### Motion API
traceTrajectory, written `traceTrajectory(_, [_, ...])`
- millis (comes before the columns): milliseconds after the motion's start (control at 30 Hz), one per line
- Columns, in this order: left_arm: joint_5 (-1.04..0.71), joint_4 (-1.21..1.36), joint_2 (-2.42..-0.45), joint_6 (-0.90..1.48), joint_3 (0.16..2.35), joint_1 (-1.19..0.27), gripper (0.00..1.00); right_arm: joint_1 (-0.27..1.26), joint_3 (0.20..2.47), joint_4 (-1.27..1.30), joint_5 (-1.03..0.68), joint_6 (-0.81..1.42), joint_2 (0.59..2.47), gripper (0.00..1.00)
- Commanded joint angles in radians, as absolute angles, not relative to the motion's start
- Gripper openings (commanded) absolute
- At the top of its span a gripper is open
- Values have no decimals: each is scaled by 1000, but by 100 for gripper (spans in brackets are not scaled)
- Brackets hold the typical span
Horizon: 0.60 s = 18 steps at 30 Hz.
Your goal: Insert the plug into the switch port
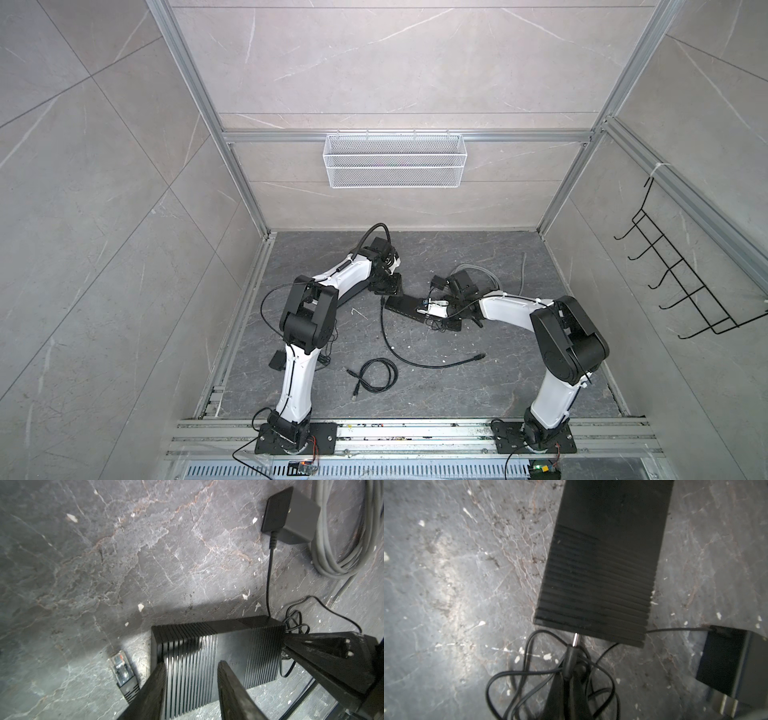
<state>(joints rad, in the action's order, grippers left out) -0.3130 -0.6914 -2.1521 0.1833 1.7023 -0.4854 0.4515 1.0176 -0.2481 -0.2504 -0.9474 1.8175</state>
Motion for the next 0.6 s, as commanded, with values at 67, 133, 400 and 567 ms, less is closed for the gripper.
traceTrajectory(67, [-247, -756, -2090, 163, 1734, -484, 46, 459, 1007, -258, -276, -961, 1823, 3])
traceTrajectory(133, [-241, -745, -2091, 167, 1718, -483, 46, 460, 1003, -258, -278, -961, 1823, 3])
traceTrajectory(400, [-291, -693, -2128, 188, 1681, -483, 46, 459, 985, -247, -294, -960, 1808, 4])
traceTrajectory(567, [-336, -675, -2147, 190, 1677, -483, 46, 456, 986, -259, -254, -963, 1806, 3])
